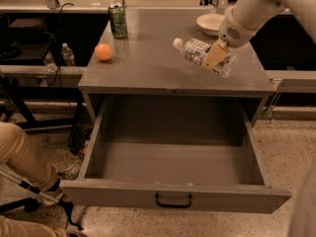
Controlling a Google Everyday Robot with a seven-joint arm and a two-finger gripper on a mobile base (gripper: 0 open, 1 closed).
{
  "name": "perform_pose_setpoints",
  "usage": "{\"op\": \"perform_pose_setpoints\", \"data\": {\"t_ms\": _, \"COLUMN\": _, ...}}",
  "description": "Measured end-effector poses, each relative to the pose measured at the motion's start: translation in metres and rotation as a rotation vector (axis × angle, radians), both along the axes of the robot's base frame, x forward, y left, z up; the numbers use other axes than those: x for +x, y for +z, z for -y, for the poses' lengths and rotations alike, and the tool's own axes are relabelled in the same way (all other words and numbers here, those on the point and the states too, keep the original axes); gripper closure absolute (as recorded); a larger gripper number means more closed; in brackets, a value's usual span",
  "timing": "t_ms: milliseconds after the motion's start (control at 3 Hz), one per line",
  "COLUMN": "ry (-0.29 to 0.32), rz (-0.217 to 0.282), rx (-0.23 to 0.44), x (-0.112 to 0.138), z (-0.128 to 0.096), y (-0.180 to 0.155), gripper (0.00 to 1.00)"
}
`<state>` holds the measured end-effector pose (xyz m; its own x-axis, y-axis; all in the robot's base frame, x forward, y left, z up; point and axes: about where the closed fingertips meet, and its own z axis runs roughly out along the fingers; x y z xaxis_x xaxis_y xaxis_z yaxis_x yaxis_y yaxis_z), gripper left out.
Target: Place blue plastic bottle into top drawer
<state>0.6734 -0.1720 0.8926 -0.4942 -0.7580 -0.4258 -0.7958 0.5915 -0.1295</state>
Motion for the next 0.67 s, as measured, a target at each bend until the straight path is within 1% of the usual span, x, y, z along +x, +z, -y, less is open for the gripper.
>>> {"op": "perform_pose_setpoints", "data": {"t_ms": 333, "ry": 0.186, "rz": -0.008, "rx": 0.030, "x": -0.0481, "z": -0.0095, "y": 0.0095, "gripper": 1.00}}
{"op": "perform_pose_setpoints", "data": {"t_ms": 667, "ry": 0.229, "rz": 0.003, "rx": 0.021, "x": -0.0490, "z": -0.0111, "y": 0.0081, "gripper": 1.00}}
